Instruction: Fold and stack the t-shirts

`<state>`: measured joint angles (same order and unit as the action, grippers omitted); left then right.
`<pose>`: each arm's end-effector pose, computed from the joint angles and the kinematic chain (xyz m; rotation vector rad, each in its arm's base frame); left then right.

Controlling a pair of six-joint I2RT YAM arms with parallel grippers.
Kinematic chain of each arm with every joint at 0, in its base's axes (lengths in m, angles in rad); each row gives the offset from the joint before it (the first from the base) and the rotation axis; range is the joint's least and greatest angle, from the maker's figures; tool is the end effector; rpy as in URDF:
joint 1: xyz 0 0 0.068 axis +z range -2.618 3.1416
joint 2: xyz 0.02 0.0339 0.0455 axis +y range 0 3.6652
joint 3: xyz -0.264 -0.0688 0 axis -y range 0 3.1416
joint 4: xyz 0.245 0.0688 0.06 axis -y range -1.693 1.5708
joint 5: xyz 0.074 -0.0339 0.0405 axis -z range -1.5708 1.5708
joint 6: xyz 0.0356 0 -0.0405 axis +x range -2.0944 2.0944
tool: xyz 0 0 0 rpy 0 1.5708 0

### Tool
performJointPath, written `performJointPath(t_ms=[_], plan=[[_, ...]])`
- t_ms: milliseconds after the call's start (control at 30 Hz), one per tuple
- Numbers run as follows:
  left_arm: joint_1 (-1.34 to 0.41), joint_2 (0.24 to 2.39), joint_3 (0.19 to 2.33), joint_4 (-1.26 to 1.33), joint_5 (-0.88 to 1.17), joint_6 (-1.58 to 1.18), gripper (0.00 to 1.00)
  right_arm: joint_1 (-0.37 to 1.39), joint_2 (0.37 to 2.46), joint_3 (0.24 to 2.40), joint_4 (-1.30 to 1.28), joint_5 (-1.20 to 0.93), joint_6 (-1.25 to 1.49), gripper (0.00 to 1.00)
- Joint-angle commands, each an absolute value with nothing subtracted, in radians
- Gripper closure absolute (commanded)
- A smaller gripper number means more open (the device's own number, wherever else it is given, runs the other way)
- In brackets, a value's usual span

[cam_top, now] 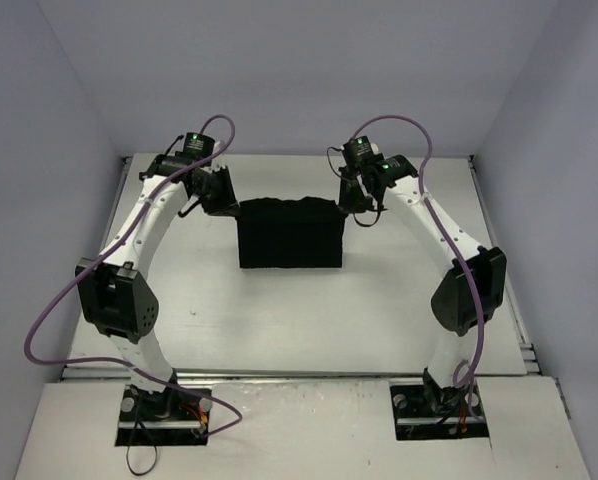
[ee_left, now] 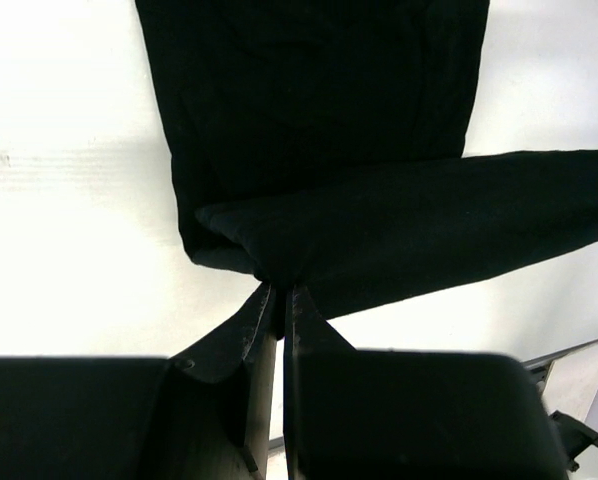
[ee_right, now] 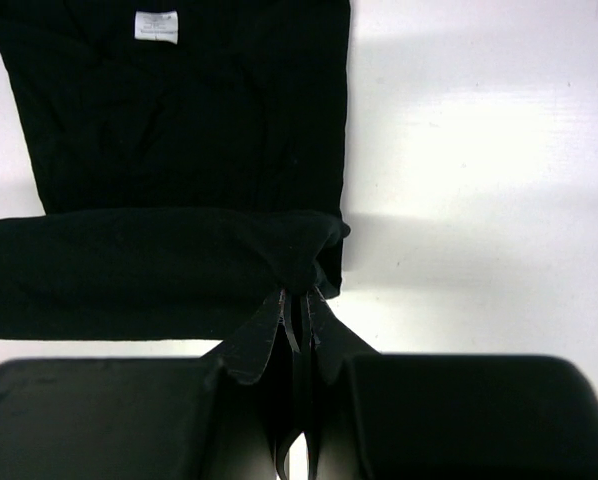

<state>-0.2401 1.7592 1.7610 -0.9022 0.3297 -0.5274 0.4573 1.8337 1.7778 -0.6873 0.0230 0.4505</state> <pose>0.3676 -0.1019 0.3489 -0.2184 2.5406 -0.7247 0.3748 0.1835 0.3405 0.0039 2.3535 0.4289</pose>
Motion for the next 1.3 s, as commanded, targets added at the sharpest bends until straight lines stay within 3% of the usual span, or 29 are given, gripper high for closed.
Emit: performJointPath(t_ms=[0, 333, 833, 1267], plan=[[-0.224, 1.776, 1.835, -0.901, 0.283, -0.517, 1.0, 0.425, 1.855, 1.842, -0.701, 0.031, 0.41, 1.0], [-0.224, 1.787, 1.825, -0.899, 0.292, -0.536, 1.0, 0.403, 1.903, 1.883, -0.701, 0.009, 0.4, 1.0], [-0.23, 1.424, 1.508, -0.865, 0.306, -0.561, 1.0, 0.494, 1.597, 1.613, -0.699, 0.054, 0.474, 1.0], [-0.23, 1.413, 1.438, -0.861, 0.333, -0.534, 1.0, 0.575, 1.52, 1.488, -0.698, 0.1, 0.538, 1.0]])
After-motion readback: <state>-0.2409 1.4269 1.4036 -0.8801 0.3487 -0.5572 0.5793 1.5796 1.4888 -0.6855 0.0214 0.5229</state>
